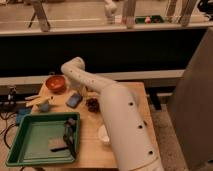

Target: Place sponge in paper cup

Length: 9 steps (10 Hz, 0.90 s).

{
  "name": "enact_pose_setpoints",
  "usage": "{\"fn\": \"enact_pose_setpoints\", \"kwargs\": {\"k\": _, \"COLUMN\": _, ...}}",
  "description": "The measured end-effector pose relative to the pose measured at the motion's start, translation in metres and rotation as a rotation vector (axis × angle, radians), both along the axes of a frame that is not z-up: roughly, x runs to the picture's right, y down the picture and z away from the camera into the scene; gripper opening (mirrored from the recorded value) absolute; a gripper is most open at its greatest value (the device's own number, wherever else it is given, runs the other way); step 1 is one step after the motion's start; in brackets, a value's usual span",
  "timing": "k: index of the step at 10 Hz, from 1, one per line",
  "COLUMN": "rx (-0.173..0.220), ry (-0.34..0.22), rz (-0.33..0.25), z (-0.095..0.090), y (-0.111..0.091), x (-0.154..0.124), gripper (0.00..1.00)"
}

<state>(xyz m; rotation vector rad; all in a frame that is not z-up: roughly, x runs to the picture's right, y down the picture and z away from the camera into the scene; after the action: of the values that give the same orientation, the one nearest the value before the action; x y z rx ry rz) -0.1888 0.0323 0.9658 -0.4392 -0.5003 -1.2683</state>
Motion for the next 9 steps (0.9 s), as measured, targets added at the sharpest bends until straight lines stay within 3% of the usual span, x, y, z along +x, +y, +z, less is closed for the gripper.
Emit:
{"fn": "enact_pose_setpoints", "kwargs": {"k": 3, "rx": -0.004, "ry": -0.009, "rz": -0.014, "z": 0.011, "y": 0.006, "x": 0.001, "gripper": 0.77}}
{"fn": "enact_pose_setpoints", "kwargs": {"k": 7, "rx": -0.021, "ry": -0.022, "rz": -0.042, "z": 0.027, "y": 0.017, "x": 0.0, "gripper": 0.41}}
{"fn": "enact_pose_setpoints", "kwargs": {"k": 9, "rx": -0.031, "ry": -0.027, "rz": -0.038, "z": 0.027, "y": 0.017, "x": 0.002, "gripper": 0.39}}
